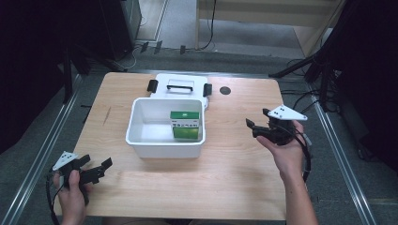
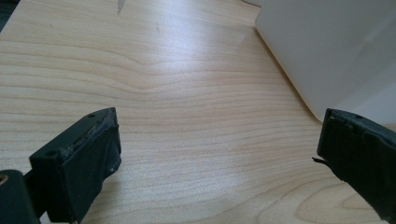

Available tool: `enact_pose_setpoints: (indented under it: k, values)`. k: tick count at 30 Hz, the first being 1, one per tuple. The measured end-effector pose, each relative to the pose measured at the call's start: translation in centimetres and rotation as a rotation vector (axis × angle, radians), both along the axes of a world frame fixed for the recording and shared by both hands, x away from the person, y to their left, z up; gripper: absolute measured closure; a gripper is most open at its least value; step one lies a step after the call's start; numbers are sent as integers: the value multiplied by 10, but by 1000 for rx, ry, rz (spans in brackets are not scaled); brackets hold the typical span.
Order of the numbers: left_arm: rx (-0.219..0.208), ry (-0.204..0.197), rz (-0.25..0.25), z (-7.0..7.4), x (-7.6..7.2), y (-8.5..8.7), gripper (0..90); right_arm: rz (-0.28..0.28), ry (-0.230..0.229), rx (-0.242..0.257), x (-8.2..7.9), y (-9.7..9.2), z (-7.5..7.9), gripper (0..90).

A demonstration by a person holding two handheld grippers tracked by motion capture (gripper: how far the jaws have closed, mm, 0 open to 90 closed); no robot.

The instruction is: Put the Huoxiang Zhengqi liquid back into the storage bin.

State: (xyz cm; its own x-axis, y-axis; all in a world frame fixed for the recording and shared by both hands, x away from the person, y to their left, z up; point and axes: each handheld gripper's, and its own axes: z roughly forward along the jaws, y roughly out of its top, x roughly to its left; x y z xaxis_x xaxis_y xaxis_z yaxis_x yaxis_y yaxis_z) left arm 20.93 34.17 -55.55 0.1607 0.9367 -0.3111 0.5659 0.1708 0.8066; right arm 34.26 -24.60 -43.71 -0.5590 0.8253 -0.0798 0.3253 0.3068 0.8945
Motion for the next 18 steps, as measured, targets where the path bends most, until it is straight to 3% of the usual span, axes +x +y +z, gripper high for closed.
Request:
enact_pose_setpoints:
  k: [4, 11, 18]
  values:
    - [3, -3, 0, 0, 0, 0, 6, 12, -28, 48, -9, -10, -13, 253]
    - [3, -3, 0, 0, 0, 0, 6, -40, -62, 127, -24, -31, -34, 231]
    - [3, -2, -1, 0, 0, 0, 6, -50, -95, 202, -41, -51, -50, 137]
